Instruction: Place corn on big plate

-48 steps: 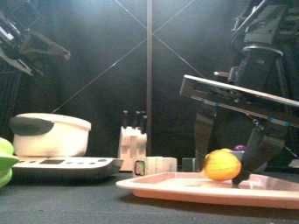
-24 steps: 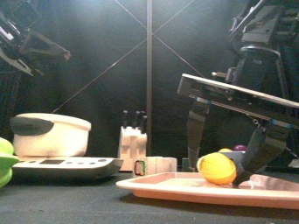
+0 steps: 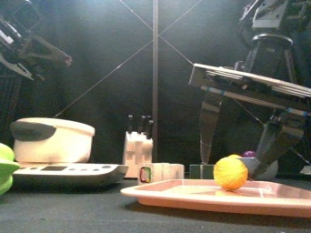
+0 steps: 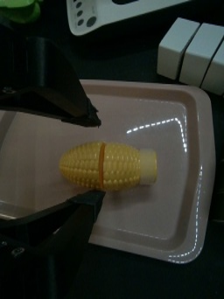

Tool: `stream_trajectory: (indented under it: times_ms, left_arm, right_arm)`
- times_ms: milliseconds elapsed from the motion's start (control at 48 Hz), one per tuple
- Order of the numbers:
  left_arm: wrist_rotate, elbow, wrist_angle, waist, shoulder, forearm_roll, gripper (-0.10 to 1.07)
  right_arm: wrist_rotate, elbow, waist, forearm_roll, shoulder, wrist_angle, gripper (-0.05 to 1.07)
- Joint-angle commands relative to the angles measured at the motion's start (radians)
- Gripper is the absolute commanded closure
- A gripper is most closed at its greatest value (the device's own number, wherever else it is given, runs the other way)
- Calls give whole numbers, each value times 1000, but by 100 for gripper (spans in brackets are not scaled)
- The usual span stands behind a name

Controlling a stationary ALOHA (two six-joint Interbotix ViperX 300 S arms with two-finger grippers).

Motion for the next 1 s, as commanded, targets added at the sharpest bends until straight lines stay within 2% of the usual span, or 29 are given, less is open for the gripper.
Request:
stream_trajectory:
  times_ms: [0, 146, 312, 979]
  left_arm:
    - [0, -15, 0, 8, 2, -2, 101]
    - [0, -14, 2, 11, 2, -2, 101]
    - [2, -12, 8, 11, 0, -2, 101]
    - [3, -14, 17, 37, 0, 2, 101]
  right_arm:
    - [-40, -6, 2, 32, -60, 6, 10]
    - [-110, -3, 2, 69, -89, 35, 10]
    - [-158, 6, 0, 61, -127, 49, 10]
    - [-166, 49, -5, 41, -187, 49, 10]
